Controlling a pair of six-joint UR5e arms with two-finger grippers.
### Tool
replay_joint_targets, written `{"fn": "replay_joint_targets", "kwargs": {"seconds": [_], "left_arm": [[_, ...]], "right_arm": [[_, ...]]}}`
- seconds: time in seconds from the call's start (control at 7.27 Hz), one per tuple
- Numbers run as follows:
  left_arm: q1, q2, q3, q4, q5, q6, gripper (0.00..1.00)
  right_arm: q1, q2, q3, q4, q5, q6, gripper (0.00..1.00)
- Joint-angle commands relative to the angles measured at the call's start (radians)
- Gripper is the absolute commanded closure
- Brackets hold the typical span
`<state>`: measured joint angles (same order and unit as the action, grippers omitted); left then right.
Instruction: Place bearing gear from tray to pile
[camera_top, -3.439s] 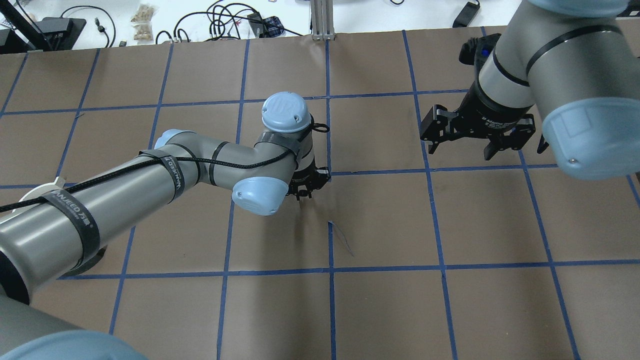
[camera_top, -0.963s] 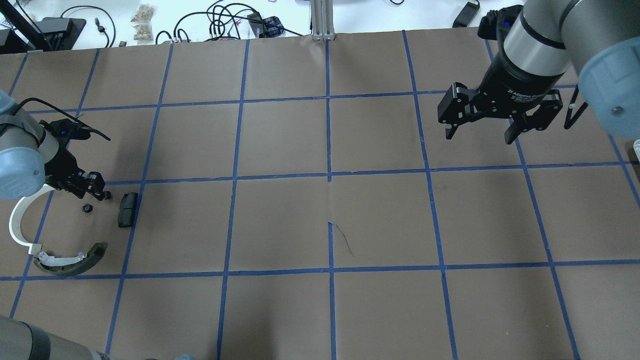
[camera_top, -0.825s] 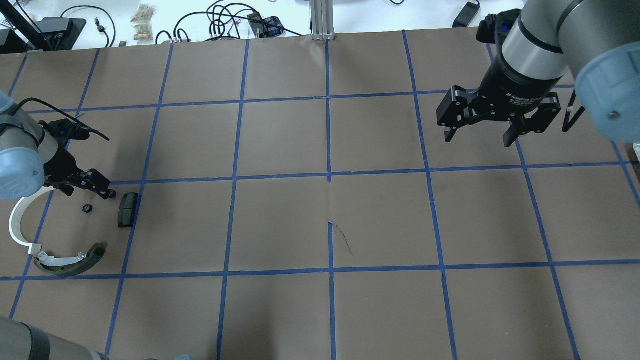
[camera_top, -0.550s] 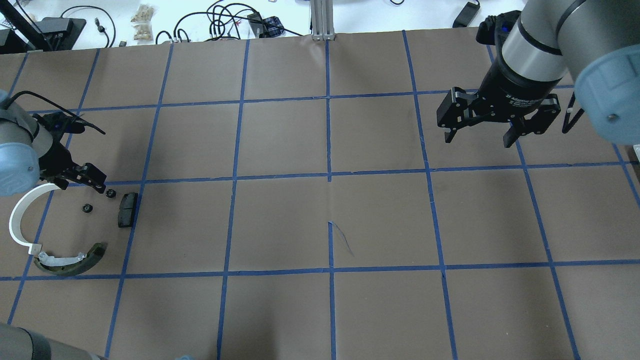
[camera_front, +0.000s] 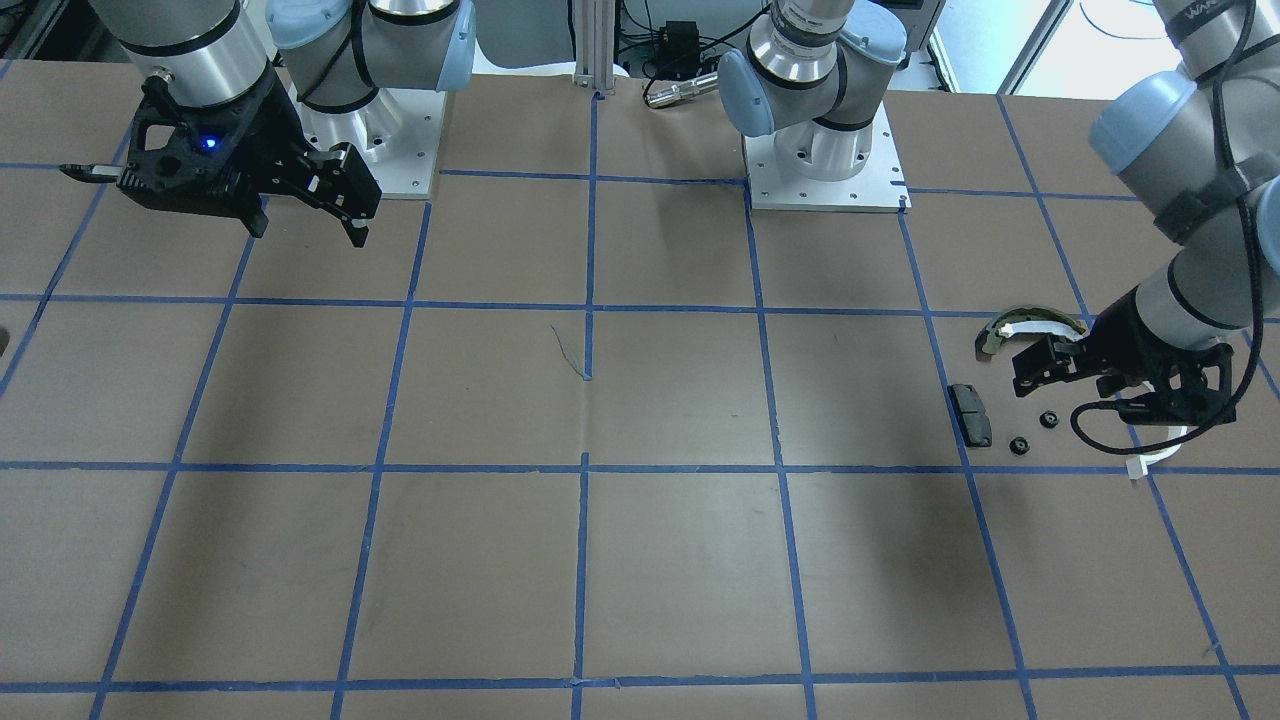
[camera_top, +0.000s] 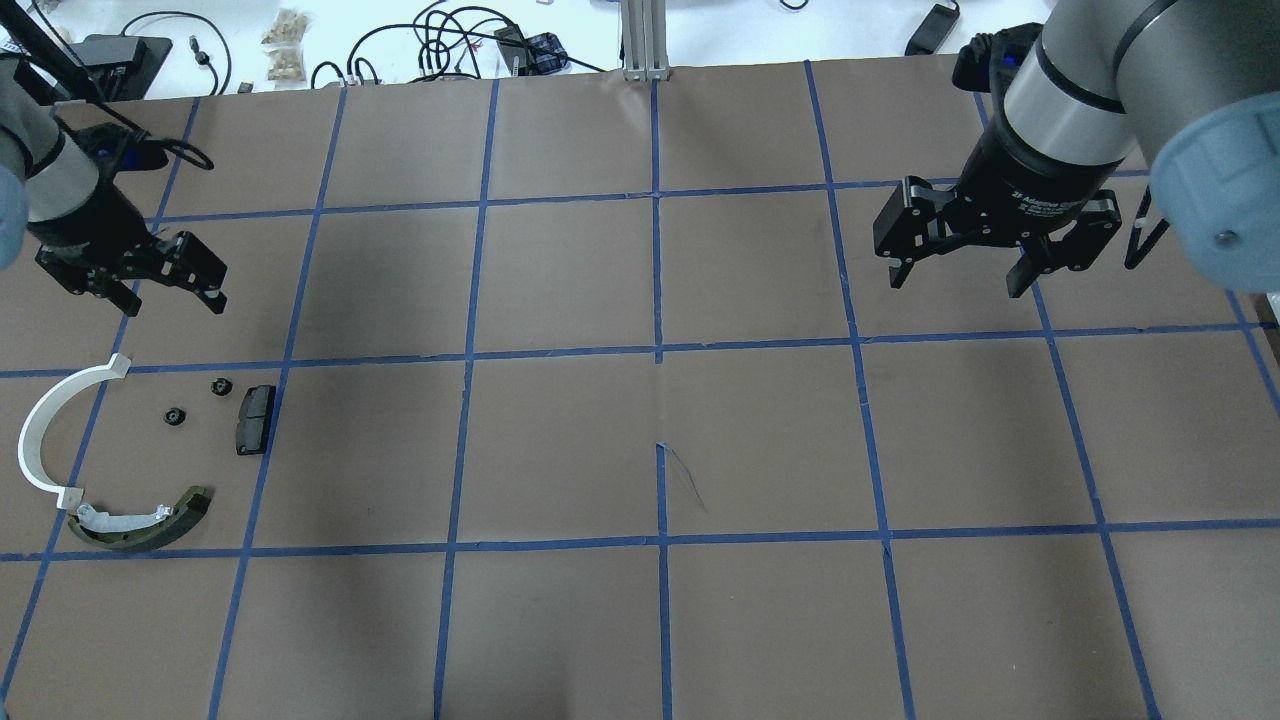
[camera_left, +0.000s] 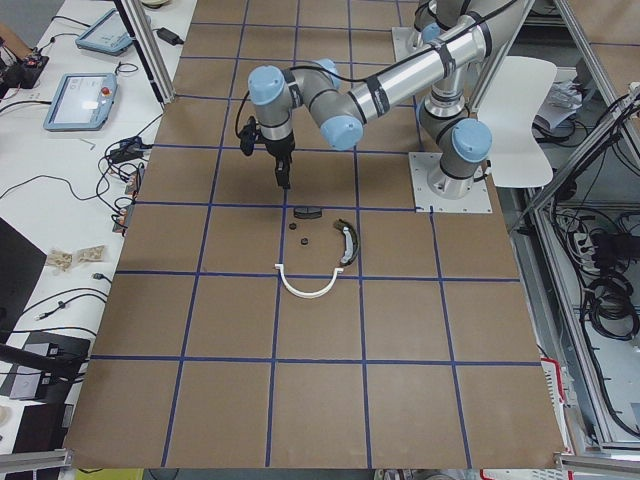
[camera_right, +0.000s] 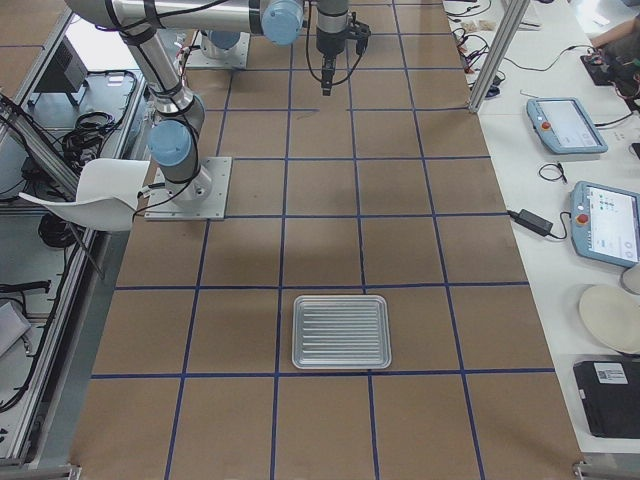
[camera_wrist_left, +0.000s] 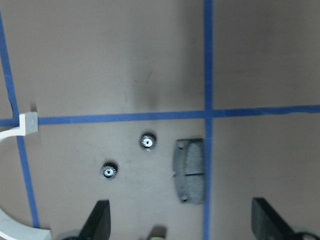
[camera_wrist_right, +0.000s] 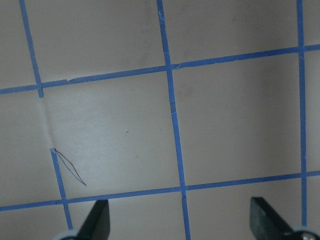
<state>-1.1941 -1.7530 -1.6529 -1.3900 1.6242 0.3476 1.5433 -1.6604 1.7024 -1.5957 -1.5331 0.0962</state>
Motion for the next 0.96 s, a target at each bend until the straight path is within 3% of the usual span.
{"fn": "replay_joint_targets", "kwargs": {"seconds": [0.0, 0.41, 0.83], "left_arm": [[-0.201, 0.042, 0.141, -0.157, -0.032, -0.238, 0.00], [-0.388, 0.128, 0.211, -0.248, -0.029, -0.404, 0.00], [-0.430, 0.138, 0.176, -0.218, -0.032, -0.407, 0.00]], "right_arm": [[0.000, 0.001, 0.000, 0.000, -0.001, -0.001, 0.00], [0.000, 0.001, 0.000, 0.002, -0.001, -0.003, 0.00], [0.000, 0.001, 0.000, 0.003, -0.001, -0.003, 0.00]]}}
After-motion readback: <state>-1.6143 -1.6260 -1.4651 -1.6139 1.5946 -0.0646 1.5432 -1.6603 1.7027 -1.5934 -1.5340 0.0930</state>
